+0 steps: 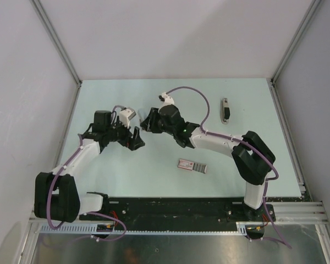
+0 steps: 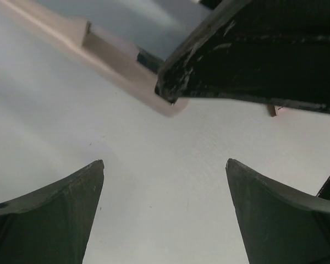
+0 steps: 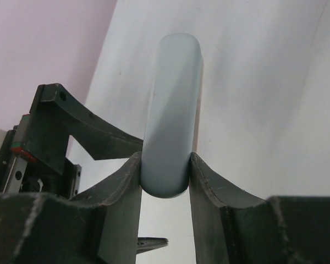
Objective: Unload the staples from the stapler
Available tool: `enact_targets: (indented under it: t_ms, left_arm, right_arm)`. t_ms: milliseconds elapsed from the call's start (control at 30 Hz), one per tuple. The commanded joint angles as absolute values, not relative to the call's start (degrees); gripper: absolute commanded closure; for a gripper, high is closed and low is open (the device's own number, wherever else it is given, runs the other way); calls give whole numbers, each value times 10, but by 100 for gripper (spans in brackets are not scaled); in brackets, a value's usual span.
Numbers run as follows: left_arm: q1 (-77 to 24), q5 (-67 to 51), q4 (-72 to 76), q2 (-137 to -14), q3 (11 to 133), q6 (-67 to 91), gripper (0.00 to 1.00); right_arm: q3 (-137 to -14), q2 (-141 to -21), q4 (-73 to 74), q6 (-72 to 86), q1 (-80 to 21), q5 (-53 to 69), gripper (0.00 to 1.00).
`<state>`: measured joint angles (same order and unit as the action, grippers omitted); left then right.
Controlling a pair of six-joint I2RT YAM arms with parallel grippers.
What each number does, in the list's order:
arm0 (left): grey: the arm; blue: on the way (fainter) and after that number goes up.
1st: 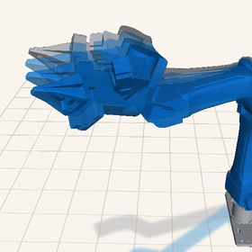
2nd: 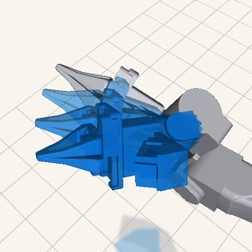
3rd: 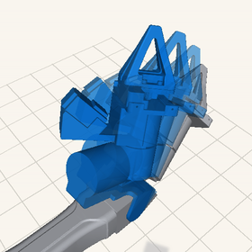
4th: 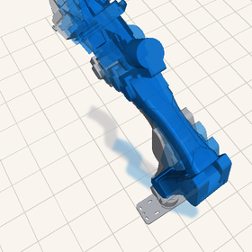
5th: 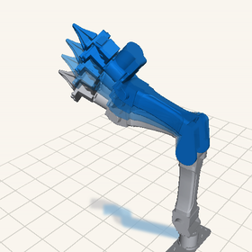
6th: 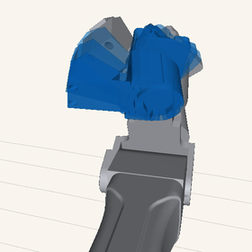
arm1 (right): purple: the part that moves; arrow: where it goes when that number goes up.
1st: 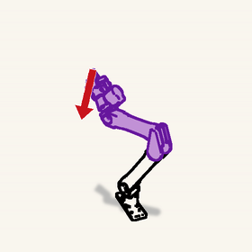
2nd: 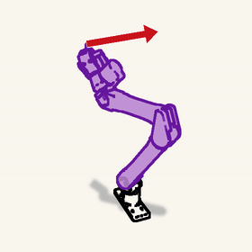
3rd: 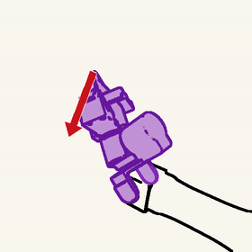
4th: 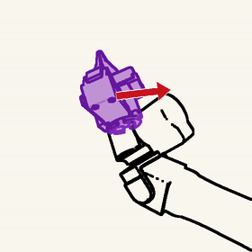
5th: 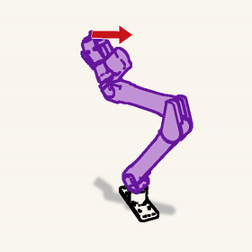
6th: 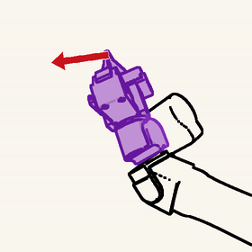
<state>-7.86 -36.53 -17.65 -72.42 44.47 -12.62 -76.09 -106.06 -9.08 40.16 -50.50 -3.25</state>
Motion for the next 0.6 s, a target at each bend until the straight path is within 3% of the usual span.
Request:
enact_targets:
  t_ms: [0,267,400,567]
  left_arm:
    - [-77,-409,-137,-701,436,-143,4]
    - [-36,-424,-96,-727,442,-117,14]
    - [-31,-444,-90,-742,450,-114,33]
    - [-31,-456,-90,-742,451,-119,64]
  right_arm:
    - [-747,-1033,-172,482,-522,-39,100]
    - [-722,-1031,-206,536,-528,-9,100]
    - [-720,-1040,-219,548,-528,14,100]
    - [-715,-1046,-222,552,-526,29,100]
